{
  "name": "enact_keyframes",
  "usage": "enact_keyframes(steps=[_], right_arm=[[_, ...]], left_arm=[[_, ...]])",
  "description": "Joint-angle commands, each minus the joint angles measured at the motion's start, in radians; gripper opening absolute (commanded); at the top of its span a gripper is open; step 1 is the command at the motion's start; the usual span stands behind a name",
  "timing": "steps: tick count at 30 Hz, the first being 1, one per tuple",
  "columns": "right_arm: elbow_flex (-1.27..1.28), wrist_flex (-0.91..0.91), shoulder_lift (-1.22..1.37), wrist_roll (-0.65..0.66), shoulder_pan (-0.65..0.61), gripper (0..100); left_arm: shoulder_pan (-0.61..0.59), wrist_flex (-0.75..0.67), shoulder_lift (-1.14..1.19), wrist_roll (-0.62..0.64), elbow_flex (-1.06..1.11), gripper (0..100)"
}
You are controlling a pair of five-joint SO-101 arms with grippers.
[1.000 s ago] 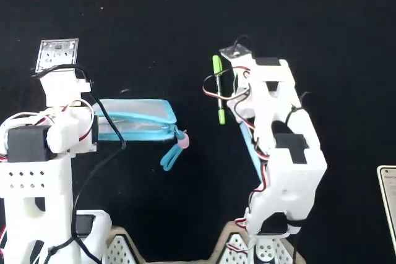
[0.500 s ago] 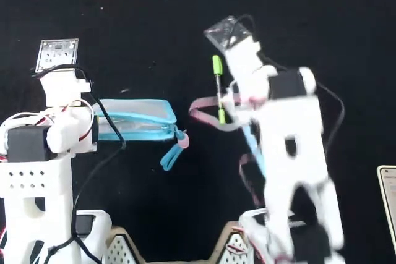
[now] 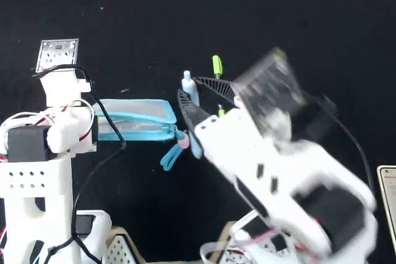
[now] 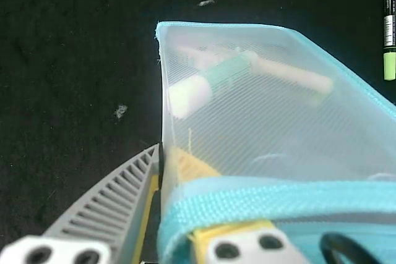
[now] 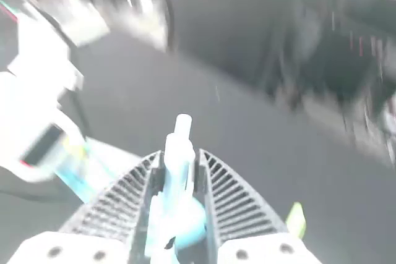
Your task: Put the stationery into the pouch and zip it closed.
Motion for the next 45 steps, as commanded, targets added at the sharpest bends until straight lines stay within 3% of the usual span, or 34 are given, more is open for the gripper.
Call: enact_keyframes(steps=[1, 9, 22, 31, 37, 45], right_arm=[[-0.045, -0.117, -0.113, -0.031, -0.084, 1.1], [0.170, -0.308, -0.266, -0.038, -0.130, 1.2], [0.806, -0.937, -0.613, -0.038, -0.132, 1.2], [0.881, -0.893, -0.639, -0.034, -0.224, 1.2], [1.000, -0.907, -0.647, 0.127, -0.224, 1.2], [1.282, -1.231, -0.639, 0.140, -0.224, 1.1]], left_arm=[[-0.012, -0.005, -0.012, 0.000, -0.012, 3], [-0.010, -0.003, -0.012, 0.000, -0.012, 3], [-0.008, -0.008, -0.012, 0.000, 0.004, 3], [-0.008, -0.008, -0.012, 0.000, 0.004, 3], [-0.008, -0.006, -0.012, 0.000, 0.004, 3], [-0.008, -0.008, -0.012, 0.000, 0.004, 3]])
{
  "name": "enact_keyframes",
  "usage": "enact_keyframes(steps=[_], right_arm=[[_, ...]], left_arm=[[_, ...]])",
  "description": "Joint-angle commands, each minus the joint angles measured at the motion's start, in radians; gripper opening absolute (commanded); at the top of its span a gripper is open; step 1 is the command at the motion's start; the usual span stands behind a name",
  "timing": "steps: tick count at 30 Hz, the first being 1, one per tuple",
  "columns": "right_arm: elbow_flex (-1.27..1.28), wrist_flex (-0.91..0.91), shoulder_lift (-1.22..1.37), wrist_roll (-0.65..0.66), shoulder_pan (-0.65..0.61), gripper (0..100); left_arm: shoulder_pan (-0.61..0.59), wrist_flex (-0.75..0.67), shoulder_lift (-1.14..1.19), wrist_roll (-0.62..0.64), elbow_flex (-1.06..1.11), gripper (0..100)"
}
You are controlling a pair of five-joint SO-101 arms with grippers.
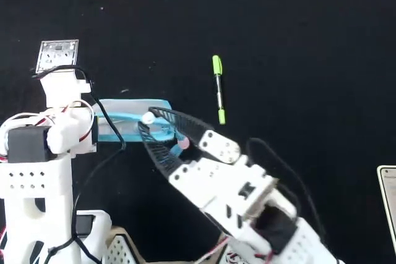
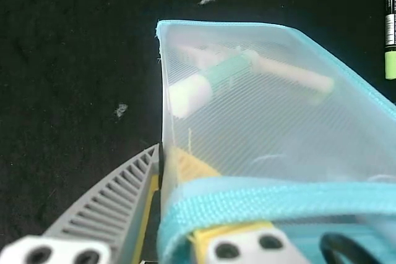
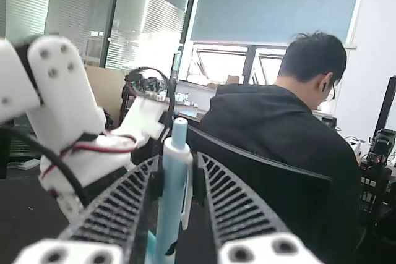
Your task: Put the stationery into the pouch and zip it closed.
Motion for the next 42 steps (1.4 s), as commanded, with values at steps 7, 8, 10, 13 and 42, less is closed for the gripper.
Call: enact_keyframes(steps=[7, 8, 10, 13, 42], right_arm=[[0.097, -0.091, -0.002, 0.011, -0.011, 2.5], [0.079, -0.040, -0.002, 0.011, -0.011, 4.8], [0.027, 0.072, -0.002, 0.006, -0.014, 12.7], [-0.067, 0.241, -0.002, 0.003, -0.015, 19.6], [-0.530, 0.549, 0.542, -0.164, 0.365, 13.8]], left_arm=[[-0.007, -0.008, -0.009, 0.000, -0.004, 3], [-0.007, -0.008, -0.009, 0.000, -0.004, 3], [-0.007, -0.008, -0.009, 0.000, -0.004, 3], [-0.007, -0.008, -0.009, 0.000, -0.004, 3], [-0.013, -0.009, -0.009, 0.000, -0.010, 3]])
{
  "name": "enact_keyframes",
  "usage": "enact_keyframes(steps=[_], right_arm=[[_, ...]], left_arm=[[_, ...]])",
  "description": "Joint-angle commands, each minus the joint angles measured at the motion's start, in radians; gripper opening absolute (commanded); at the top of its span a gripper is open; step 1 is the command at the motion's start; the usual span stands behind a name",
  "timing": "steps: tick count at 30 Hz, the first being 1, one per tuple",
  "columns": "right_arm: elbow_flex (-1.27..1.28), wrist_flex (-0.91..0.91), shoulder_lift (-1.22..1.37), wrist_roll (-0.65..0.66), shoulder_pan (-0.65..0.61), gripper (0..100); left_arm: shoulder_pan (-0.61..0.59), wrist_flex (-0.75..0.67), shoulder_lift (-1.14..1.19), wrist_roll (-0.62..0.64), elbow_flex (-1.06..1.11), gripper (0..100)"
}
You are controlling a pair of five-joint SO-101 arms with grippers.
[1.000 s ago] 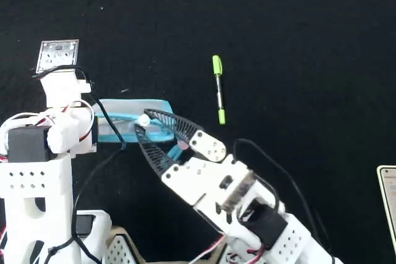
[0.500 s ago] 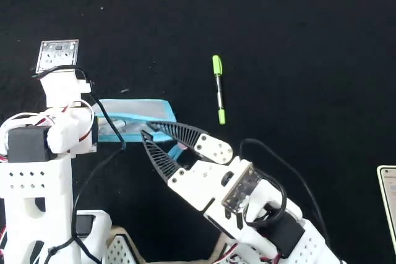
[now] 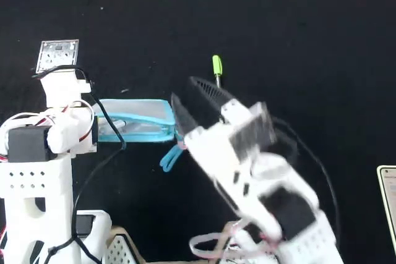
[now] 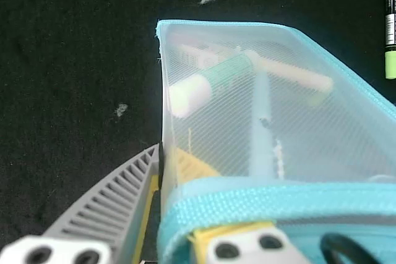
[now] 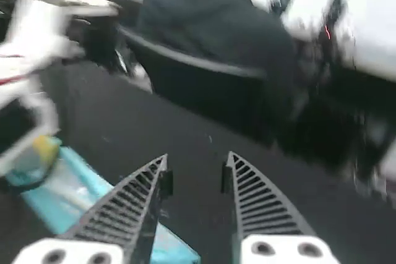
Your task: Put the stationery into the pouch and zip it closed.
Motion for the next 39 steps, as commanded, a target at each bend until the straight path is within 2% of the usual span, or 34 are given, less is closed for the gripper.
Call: enact_keyframes(steps=[1, 6, 11, 24, 32, 39], right_arm=[[-0.124, -0.014, 0.257, -0.084, 0.118, 13.8], [-0.157, -0.140, 0.513, -0.232, 0.299, 13.8], [-0.223, -0.226, 0.737, -0.250, 0.365, 13.8], [-0.834, 0.150, 1.440, -0.253, 0.382, 14.2], [-1.076, 0.233, 1.685, -0.249, 0.387, 14.2], [-1.221, 0.241, 1.821, -0.247, 0.450, 14.2]], left_arm=[[-0.013, -0.011, -0.009, 0.000, -0.015, 3], [-0.015, -0.017, -0.009, 0.000, -0.056, 3], [-0.015, -0.014, -0.009, 0.000, -0.062, 3], [-0.015, -0.017, -0.011, 0.000, -0.024, 3], [-0.015, -0.014, -0.011, 0.000, -0.022, 3], [-0.015, -0.012, -0.011, 0.000, -0.021, 3]])
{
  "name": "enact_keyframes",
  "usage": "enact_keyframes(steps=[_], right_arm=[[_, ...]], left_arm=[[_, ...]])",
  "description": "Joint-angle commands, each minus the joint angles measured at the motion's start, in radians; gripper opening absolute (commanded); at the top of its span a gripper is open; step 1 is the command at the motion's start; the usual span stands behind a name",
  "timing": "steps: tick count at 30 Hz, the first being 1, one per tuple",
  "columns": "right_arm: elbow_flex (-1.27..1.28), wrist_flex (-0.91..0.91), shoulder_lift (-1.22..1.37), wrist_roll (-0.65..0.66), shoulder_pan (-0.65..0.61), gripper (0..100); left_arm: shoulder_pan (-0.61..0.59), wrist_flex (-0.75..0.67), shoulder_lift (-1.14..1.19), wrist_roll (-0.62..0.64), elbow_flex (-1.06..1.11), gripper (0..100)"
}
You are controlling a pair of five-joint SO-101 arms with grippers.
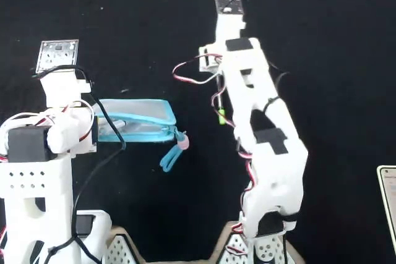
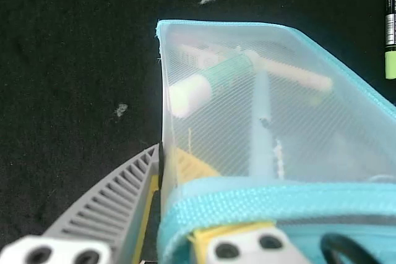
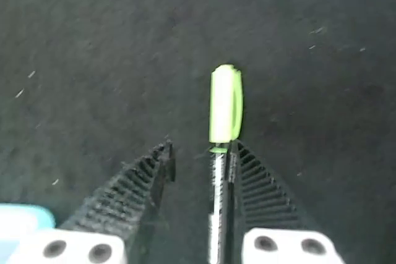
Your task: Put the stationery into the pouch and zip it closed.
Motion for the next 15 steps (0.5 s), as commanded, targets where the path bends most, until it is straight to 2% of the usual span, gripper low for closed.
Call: enact_keyframes(steps=[1, 9, 15], right_arm=[[-0.119, 0.005, 0.031, -0.002, 0.035, 14.2], [-0.328, 0.003, 0.225, 0.009, 0.034, 14.2], [-0.469, 0.009, 0.383, 0.216, 0.025, 13.9]], left_arm=[[-0.015, -0.012, -0.012, 0.000, -0.019, 3], [-0.015, -0.011, -0.012, 0.000, -0.019, 3], [-0.015, -0.011, -0.012, 0.000, -0.019, 3]])
